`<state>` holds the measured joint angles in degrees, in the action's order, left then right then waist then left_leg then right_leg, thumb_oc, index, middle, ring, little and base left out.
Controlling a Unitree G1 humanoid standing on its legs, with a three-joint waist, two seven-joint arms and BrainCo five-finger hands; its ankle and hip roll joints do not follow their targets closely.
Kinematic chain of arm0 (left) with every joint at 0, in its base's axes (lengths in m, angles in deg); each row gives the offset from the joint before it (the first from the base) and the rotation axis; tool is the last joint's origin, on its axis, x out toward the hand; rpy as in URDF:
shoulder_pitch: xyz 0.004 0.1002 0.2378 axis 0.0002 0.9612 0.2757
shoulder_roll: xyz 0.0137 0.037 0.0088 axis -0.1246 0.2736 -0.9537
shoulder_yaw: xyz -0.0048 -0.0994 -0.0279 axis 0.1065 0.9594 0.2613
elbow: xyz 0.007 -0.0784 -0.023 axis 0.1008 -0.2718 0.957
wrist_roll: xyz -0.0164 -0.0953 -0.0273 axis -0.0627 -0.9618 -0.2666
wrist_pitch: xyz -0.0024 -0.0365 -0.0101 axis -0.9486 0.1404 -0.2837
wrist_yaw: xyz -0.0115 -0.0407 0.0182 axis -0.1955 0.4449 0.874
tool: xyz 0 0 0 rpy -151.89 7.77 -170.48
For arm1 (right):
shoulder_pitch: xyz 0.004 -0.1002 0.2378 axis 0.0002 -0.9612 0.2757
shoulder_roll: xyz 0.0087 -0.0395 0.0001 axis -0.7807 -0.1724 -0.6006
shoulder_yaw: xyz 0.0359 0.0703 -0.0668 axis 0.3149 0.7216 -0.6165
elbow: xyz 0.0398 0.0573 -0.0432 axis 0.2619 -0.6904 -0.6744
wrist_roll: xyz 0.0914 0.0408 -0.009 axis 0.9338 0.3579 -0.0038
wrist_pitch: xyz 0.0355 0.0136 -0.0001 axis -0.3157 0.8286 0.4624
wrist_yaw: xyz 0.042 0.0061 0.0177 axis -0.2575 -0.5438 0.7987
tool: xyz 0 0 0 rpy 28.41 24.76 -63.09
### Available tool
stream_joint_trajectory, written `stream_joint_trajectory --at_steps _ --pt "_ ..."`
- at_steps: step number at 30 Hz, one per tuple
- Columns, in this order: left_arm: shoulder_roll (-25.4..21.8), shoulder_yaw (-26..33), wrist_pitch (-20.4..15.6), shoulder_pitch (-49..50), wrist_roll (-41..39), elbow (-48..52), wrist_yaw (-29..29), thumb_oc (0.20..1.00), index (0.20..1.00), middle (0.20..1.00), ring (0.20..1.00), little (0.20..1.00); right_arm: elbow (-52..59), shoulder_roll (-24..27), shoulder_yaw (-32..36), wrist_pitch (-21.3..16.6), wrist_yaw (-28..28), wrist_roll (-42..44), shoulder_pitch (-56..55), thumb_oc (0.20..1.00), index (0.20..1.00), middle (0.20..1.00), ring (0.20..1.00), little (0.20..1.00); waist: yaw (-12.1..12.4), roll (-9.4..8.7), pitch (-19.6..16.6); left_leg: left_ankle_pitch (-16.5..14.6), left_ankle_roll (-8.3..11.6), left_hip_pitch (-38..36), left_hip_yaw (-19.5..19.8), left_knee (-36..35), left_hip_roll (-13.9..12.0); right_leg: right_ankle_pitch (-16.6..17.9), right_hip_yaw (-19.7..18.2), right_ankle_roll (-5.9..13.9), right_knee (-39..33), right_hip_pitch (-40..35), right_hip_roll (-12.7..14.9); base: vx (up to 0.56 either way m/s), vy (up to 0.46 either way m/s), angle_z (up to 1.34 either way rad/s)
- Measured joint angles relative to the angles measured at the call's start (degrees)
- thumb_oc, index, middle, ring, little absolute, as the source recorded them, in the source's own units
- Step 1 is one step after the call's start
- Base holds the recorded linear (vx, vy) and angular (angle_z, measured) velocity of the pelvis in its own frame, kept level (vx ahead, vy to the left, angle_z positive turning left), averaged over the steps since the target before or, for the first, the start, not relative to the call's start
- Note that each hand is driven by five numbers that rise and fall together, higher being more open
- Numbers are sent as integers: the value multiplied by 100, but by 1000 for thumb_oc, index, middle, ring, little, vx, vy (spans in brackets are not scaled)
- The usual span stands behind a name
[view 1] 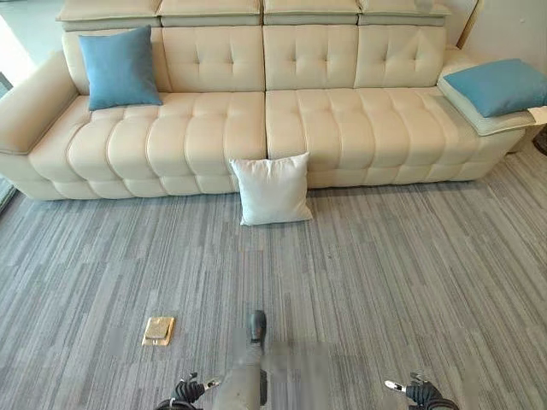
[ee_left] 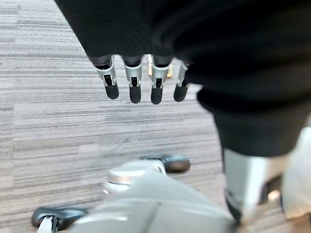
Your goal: Pick up all the scattered cushions and arrange them neatly on the sofa.
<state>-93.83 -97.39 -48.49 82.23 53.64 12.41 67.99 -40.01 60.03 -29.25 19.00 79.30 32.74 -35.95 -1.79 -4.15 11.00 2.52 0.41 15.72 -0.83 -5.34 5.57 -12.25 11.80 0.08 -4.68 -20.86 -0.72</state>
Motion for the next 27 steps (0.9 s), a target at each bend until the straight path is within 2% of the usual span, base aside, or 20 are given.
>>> stream_joint_trajectory --at_steps 2,4,5,6,7,9,11,12,14,15,16,17,20,21,22,23,24,25,26,27 --pt "16 99 8 139 0 -368 6 1000 1000 1000 1000 1000 -91 -138 11 9 27 -117 51 1000 1000 1000 1000 1000 53 -12 -73 522 -566 -653 -388 25 215 45 -245 277 495 -393 326 820 380 -45" --pt "-42 229 22 371 -2 -495 0 1000 1000 1000 1000 1000 -188 -383 -1 -15 41 -219 -120 1000 1000 1000 1000 1000 63 0 -543 541 -597 -1132 -453 24 212 103 -516 416 1504 -58 383 717 403 -37" --pt "-113 109 39 269 0 -504 7 1000 1000 1000 1000 1000 -177 -430 4 -16 99 -219 -119 1000 1000 1000 1000 1000 84 -31 -575 489 -660 -1314 -512 22 232 147 -547 413 2404 442 351 471 320 -25" --pt "-161 94 44 204 3 -420 16 1000 1000 1000 1000 1000 -52 -423 -81 -3 119 -230 -141 1000 1000 1000 1000 1000 78 -30 -611 316 -896 -1517 -545 23 265 667 -617 566 4478 1385 509 638 446 7" --pt "-262 52 48 78 0 -375 8 1000 1000 1000 1000 1000 117 -423 -185 -8 132 -280 -186 1000 1000 1000 1000 1000 37 -84 -627 215 -970 -1652 -421 18 363 503 -627 678 5995 2299 629 427 305 11" --pt "-267 -70 51 -105 0 -294 6 1000 1000 1000 1000 1000 140 -396 -172 14 129 -318 -194 1000 1000 1000 1000 1000 64 -76 -530 -7 -1148 -1896 -421 22 473 315 -530 609 6757 3092 814 259 161 8" --pt "-213 -142 68 -187 2 -278 16 1000 1000 1000 1000 1000 277 -365 -185 18 130 -318 -252 1000 1000 1000 1000 1000 19 70 -434 57 -991 -2124 -294 26 476 -15 -438 384 6136 3364 811 191 48 35" --pt "-169 -238 40 -299 3 -156 5 1000 1000 1000 1000 1000 325 -301 -161 -16 121 -289 -242 1000 1000 1000 1000 1000 26 247 -313 -31 -861 -2348 -236 27 454 -116 -230 309 4762 3583 747 316 11 52" --pt "-98 -255 29 -323 4 -156 6 1000 1000 1000 1000 1000 343 -171 -166 -14 118 -286 -155 1000 1000 1000 1000 1000 70 517 -185 -355 -336 -2654 -267 28 296 130 19 -8 3573 3650 393 267 -49 34" --pt "-270 -250 7 -200 9 -122 21 1000 1000 1000 1000 1000 352 -326 -116 -8 120 -292 -84 1000 1000 1000 1000 1000 252 8 -100 -730 110 -2140 -251 1535 676 1498 220 -536 2128 3529 631 282 -101 117" --pt "-435 -253 -5 -262 10 14 10 1000 1000 1000 1000 1000 193 -459 249 15 129 -298 -141 1000 1000 1000 1000 1000 105 -127 -91 -1543 -995 -1452 35 2534 403 1871 8 100 1899 3492 903 223 -85 66" --pt "-405 -221 -2 -140 6 38 -42 1000 1000 1000 1000 1000 58 -474 251 120 134 -305 -31 1000 1000 1000 1000 1000 455 -162 -70 -1590 -956 -1820 -220 2028 312 1694 -136 218 1884 3516 791 299 -144 7" --pt "-258 -224 182 136 13 -207 3 1000 1000 1000 1000 1000 490 -359 243 -16 154 -315 5 1000 1000 1000 1000 1000 378 343 -72 -1380 -675 -2345 -434 1336 -177 1745 35 -42 999 3117 57 216 -138 -74" --pt "-170 -162 156 131 12 -195 11 1000 1000 1000 1000 1000 513 -269 208 1 144 -316 60 1000 1000 1000 1000 1000 242 585 -90 -1359 -580 -2371 -526 1415 -311 2032 94 -493 521 2955 -446 364 -280 -33" --pt "-258 -29 112 116 12 -207 19 1000 1000 1000 1000 1000 572 -362 215 16 136 -317 105 1000 1000 1000 1000 1000 211 180 -82 -1274 -169 -2187 -594 1919 -82 2506 -77 -1116 287 2814 -210 293 -231 -4" --pt "-421 5 40 44 14 -200 23 1000 1000 1000 1000 1000 548 -485 245 25 132 -317 -3 1000 1000 1000 1000 1000 160 -405 -80 -1197 143 -1875 -637 2619 403 2867 -192 -1487 166 2643 393 207 -162 24" --pt "-434 11 -2 -50 11 -199 2 1000 1000 1000 1000 1000 457 -472 287 81 123 -318 -23 1000 1000 1000 1000 1000 207 -428 -77 -1498 7 -1750 -633 2835 278 2662 -263 -1003 12 2401 474 347 -285 25" --pt "-405 -16 -64 -92 11 -66 8 1000 1000 1000 1000 1000 389 -381 293 114 119 -317 -59 1000 1000 1000 1000 1000 135 -160 -91 -1421 305 -1819 -579 1533 -609 2413 -204 -397 321 2435 452 346 -285 22" --pt "-323 -2 -48 -120 12 -40 2 1000 1000 1000 1000 1000 419 -350 278 88 122 -318 -100 1000 1000 1000 1000 1000 62 -53 -23 -908 146 -2073 -801 1180 -590 2129 -195 25 544 2459 546 365 -333 16" --pt "-191 5 -41 -72 11 -45 -2 1000 1000 1000 1000 1000 374 -303 273 69 148 -319 -126 1000 1000 1000 1000 1000 31 107 -38 -782 169 -2375 -789 817 -632 1886 -39 244 728 2426 547 233 -255 16"
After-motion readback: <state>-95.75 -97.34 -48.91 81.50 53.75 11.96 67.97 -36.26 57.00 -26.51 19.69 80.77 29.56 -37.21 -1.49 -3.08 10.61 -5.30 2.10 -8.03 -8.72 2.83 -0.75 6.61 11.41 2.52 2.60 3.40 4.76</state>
